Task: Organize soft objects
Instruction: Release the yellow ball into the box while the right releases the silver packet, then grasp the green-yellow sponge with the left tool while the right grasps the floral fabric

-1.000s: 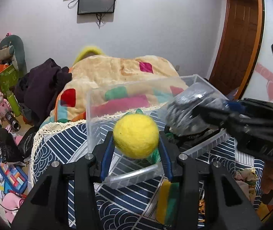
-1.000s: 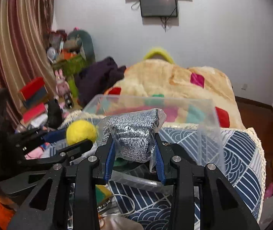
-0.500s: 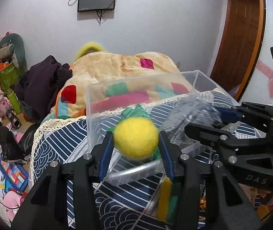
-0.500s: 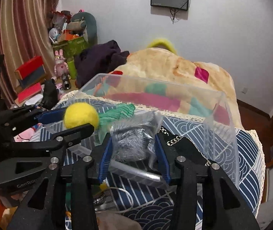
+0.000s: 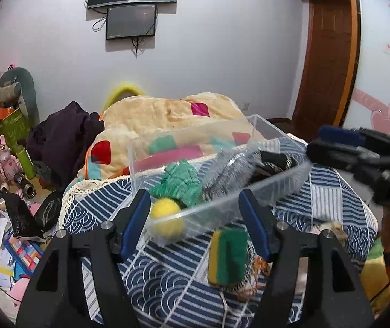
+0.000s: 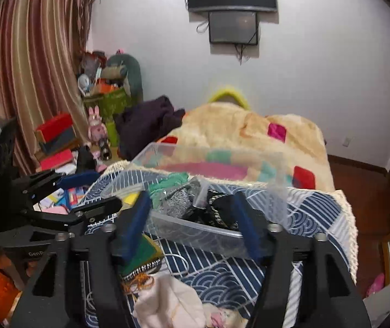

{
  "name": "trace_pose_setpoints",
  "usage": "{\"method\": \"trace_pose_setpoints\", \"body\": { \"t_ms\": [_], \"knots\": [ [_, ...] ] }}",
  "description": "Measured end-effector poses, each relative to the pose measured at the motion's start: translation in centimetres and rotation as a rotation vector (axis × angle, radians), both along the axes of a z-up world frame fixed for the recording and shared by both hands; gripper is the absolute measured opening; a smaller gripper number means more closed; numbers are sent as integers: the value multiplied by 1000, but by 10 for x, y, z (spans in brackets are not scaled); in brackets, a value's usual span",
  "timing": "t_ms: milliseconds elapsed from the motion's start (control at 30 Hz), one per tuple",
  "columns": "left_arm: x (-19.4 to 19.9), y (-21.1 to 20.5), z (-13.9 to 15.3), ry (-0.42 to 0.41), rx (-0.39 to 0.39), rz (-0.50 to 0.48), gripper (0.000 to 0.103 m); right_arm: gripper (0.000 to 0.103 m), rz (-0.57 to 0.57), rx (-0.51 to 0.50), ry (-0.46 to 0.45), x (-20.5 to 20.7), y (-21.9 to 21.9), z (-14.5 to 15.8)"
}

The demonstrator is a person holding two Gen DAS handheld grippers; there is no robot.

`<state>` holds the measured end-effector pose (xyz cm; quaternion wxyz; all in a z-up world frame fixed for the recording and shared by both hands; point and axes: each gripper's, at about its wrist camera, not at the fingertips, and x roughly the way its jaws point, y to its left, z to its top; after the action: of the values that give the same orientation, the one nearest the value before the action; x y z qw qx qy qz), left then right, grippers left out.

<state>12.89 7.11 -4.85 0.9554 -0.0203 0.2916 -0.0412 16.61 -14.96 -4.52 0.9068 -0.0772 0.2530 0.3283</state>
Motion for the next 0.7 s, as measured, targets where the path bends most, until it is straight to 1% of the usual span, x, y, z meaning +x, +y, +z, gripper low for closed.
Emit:
{"method": "trace_pose_setpoints", "body": {
  "t_ms": [133,233,333,433,500,600,667,700],
  "knots": [
    [-12,-3,-11,29,-5,-13,67,65,-34,-35,-28,-12,-18,-7],
    [-16,-4,-24,69,-23,-23,67,65,-62,-75,-10,-17,-31,-23],
    [-18,-8,-40,107,-36,-25,67,65,-74,-115,41,-18,-41,-44],
    [-15,-9,-56,142,-69,-21,67,65,-84,-150,114,-17,-50,-71],
    [-12,-10,-64,160,-89,-16,67,65,-88,-154,171,-17,-57,-87],
    [-6,-10,-71,182,-133,-20,67,64,-92,-136,224,-19,-66,-98],
    [-3,-11,-73,187,-151,-25,66,54,-83,-119,247,-19,-68,-100],
    [-2,-13,-73,185,-154,-29,66,44,-73,-111,261,-19,-68,-102]
  ]
}}
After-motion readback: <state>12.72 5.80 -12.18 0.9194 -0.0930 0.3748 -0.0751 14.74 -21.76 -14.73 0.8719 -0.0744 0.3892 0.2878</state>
